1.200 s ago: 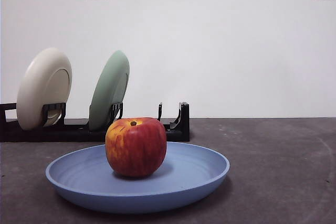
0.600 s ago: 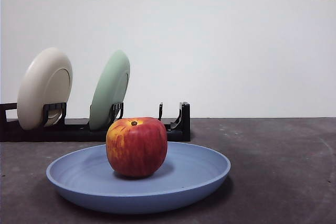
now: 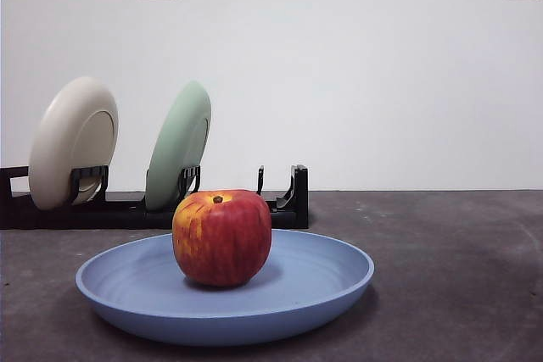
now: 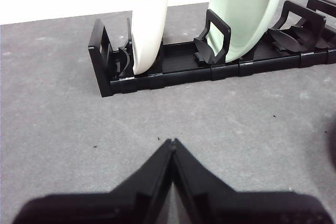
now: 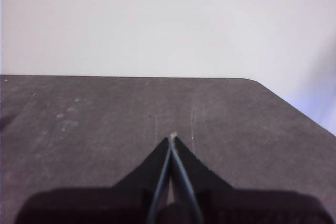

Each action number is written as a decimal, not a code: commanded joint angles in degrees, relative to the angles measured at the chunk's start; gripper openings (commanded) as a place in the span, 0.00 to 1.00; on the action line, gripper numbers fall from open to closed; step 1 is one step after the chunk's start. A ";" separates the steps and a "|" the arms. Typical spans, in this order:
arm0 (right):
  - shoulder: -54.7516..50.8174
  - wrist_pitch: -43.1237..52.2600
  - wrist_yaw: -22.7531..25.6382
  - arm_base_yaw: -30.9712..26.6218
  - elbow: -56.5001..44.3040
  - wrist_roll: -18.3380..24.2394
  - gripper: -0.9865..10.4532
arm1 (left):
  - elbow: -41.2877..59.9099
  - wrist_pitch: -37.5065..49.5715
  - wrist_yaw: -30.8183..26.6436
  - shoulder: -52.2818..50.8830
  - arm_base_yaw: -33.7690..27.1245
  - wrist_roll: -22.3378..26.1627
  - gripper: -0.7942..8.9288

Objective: Take the blue plate from the plate rack,put the plate on the table,take the apple from the table,put the apple in the plate

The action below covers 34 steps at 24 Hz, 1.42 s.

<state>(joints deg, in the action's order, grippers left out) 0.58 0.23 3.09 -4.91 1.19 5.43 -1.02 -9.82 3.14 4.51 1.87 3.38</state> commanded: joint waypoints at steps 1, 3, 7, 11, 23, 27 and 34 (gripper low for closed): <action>-0.15 -3.52 0.28 0.11 -0.37 -0.98 0.09 | 0.59 0.42 -0.11 0.00 -0.22 -0.26 0.08; -0.15 -8.24 0.37 0.52 -0.37 -1.38 0.09 | 0.59 0.42 -0.11 0.00 -0.22 -0.26 0.08; -0.15 -11.13 0.59 1.20 -0.37 -0.77 0.09 | 0.59 0.42 -0.11 0.00 -0.22 -0.26 0.08; -0.15 -11.15 0.44 1.22 -0.37 -1.01 0.09 | 0.59 0.42 -0.11 0.00 -0.22 -0.26 0.08; -0.09 -10.95 -1.14 2.25 -0.37 -3.58 0.09 | 0.57 0.42 -0.11 0.00 -0.22 -0.26 0.08; -0.09 -10.95 -1.14 2.25 -0.37 -3.58 0.09 | 0.59 0.42 -0.11 0.00 -0.22 -0.26 0.08; -0.09 -10.95 -1.14 2.25 -0.35 -3.58 0.09 | 0.57 0.42 -0.11 0.00 -0.22 -0.26 0.08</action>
<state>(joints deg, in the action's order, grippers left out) 0.58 -10.72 1.96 -2.61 1.23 2.50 -1.02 -9.82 3.14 4.51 1.87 3.38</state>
